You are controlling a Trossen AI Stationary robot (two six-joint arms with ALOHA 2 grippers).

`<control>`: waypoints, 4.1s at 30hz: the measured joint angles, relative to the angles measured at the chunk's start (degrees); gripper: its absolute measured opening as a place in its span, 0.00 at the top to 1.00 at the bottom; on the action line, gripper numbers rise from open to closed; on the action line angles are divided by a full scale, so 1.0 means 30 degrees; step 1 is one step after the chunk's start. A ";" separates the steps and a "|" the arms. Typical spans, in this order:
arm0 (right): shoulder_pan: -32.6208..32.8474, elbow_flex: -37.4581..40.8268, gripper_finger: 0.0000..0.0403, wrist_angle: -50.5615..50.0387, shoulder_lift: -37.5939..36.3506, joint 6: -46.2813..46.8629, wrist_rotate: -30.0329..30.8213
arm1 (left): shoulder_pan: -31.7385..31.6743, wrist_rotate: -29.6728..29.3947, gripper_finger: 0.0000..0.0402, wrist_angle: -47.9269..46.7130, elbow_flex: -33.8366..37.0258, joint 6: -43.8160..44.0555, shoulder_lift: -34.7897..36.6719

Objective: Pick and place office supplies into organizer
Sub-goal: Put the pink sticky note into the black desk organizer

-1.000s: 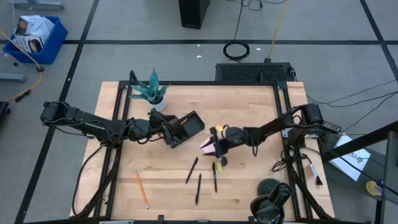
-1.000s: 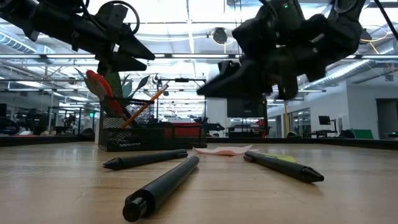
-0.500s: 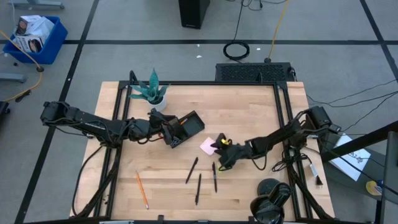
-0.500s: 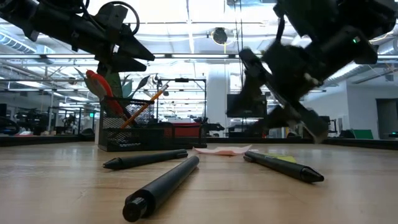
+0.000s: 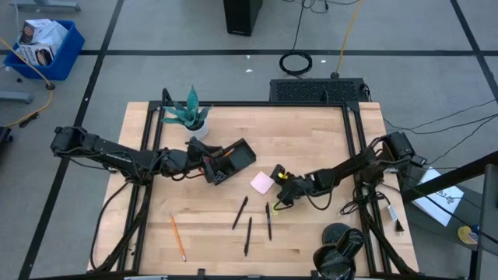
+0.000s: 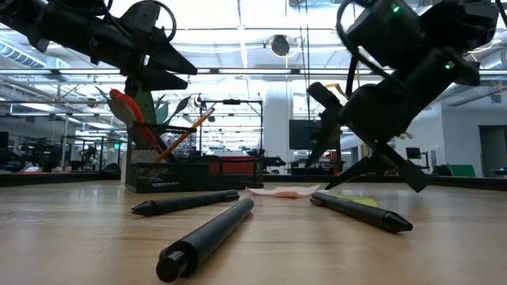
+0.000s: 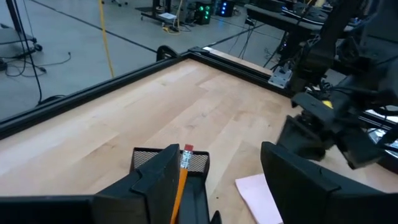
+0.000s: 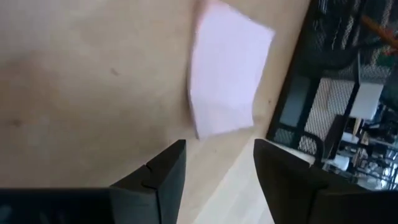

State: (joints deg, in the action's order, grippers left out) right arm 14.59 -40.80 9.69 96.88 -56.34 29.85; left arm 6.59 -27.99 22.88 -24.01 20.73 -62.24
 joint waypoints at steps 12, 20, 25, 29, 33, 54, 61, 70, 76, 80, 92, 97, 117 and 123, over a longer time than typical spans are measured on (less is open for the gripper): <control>-0.0582 -0.0005 0.61 0.0613 0.0000 0.0394 -0.2588 | 0.0103 -0.0102 0.44 -0.0011 0.0000 -0.0156 0.0000; -0.1051 -0.0007 0.63 0.0646 0.0007 0.0490 -0.3541 | 0.0103 0.0028 0.44 0.0001 0.0000 -0.0003 0.0000; -0.1132 -0.0007 0.64 0.0357 0.0007 -0.0405 -0.3615 | 0.0103 0.0342 0.44 0.0157 0.0000 0.0124 0.0000; -0.1230 -0.0015 0.64 0.0594 0.0228 -0.1203 -0.4220 | 0.0103 0.0867 0.44 0.0397 0.0000 0.0000 0.0000; -0.1428 -0.0055 0.66 0.1206 0.0751 -0.1272 -0.4383 | 0.0251 0.0896 0.44 0.0442 0.0000 0.0123 0.0000; -0.1631 0.0036 0.99 0.4584 0.1260 -0.0220 -0.1634 | 0.1116 0.0838 0.44 0.1490 0.0000 -0.0502 -0.0004; -0.1424 0.0029 1.00 0.5534 0.1246 -0.0521 -0.0643 | 0.1121 0.0838 0.44 0.1356 0.0000 -0.0502 -0.0002; -0.0472 0.0015 1.00 0.7125 0.1217 -0.3284 0.1570 | 0.1122 0.0838 0.44 0.1286 0.0000 -0.0495 -0.0001; -0.0668 0.0015 1.00 0.8244 0.1209 -0.4933 0.2159 | 0.1123 0.0838 0.44 0.1286 0.0000 -0.0495 -0.0007; -0.1208 0.0007 1.00 0.9089 0.1198 -0.5443 0.2053 | 0.1123 0.0838 0.44 0.1289 0.0000 -0.0488 -0.0002; -0.2930 0.0001 1.00 1.0310 0.1180 -0.4648 -0.1618 | 0.1123 0.0845 0.44 0.1264 0.0000 -0.0480 0.0000; -0.3594 -0.0022 1.00 1.0329 0.1173 -0.4064 -0.3079 | 0.1119 0.0845 0.44 0.1264 0.0000 -0.0476 -0.0004; -0.5011 -0.1628 1.00 0.8318 0.1629 -0.2654 -0.3534 | 0.1123 0.0852 0.44 0.1304 0.0000 -0.0517 -0.0007; -0.5223 -0.2556 1.00 0.8284 0.3305 -0.3260 -0.3383 | 0.1123 0.0852 0.44 0.1287 0.0000 -0.0612 -0.0007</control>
State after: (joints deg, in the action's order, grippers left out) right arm -1.08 -48.46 34.54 106.80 -66.12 19.70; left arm 9.96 -25.43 26.75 -24.01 18.90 -62.26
